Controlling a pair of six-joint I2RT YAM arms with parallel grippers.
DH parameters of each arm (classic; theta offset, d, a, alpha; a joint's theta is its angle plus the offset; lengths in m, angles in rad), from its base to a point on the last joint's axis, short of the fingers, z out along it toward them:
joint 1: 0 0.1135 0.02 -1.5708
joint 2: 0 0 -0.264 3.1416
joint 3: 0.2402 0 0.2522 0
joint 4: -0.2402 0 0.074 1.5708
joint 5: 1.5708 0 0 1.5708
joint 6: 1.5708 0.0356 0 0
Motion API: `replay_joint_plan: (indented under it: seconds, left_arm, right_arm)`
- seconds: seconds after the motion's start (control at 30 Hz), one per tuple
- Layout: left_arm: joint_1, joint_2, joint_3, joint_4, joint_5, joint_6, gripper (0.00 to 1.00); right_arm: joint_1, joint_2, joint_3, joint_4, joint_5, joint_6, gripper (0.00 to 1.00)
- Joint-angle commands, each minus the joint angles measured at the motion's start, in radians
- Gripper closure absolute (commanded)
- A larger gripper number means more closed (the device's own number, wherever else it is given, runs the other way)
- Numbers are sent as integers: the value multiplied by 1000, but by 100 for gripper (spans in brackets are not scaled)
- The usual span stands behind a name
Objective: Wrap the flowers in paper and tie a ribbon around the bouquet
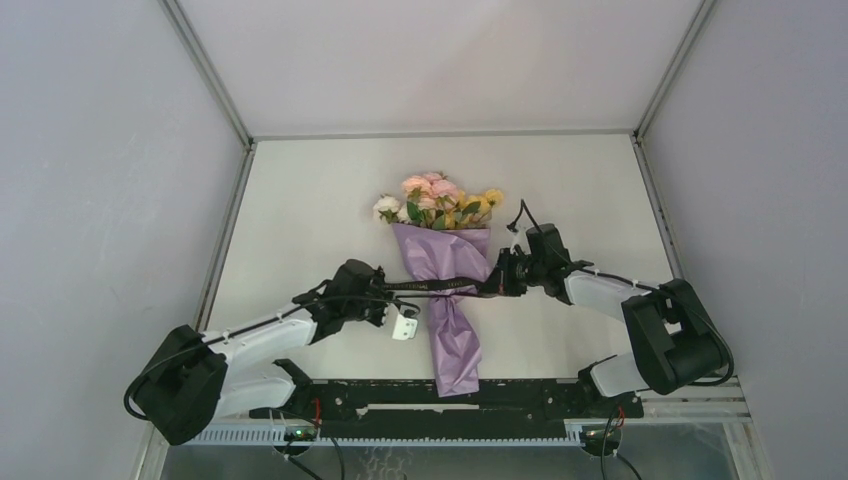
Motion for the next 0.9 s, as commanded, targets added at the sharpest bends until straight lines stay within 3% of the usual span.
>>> replay_joint_plan:
  seconds: [0.0, 0.2, 0.33, 0.43, 0.5, 0.6, 0.73, 0.87]
  left_arm:
    - [72, -11, -38, -103, -91, 8, 100]
    - [84, -49, 23, -187, -33, -53, 100]
    - [48, -89, 188, -401, 190, -203, 100]
    - [32, -103, 257, -440, 377, -408, 100]
    - [30, -114, 278, -368, 479, -578, 100]
    - [33, -130, 261, -177, 524, -831, 100]
    - [32, -142, 201, 34, 546, -999, 100]
    - [32, -142, 164, 168, 527, -1118, 100]
  right_arm:
    - [-70, -7, -37, 26, 57, -4, 100]
    - [-50, 18, -28, 65, -15, -16, 100]
    - [42, -35, 17, 9, -7, -81, 97]
    - [46, -93, 18, -31, -21, -93, 82]
    - [41, -130, 22, -63, -40, -115, 74]
    - [49, -196, 42, -117, -43, -176, 70]
    - [99, -261, 87, -106, -36, -262, 63]
    - [180, -214, 176, -120, 4, -360, 58]
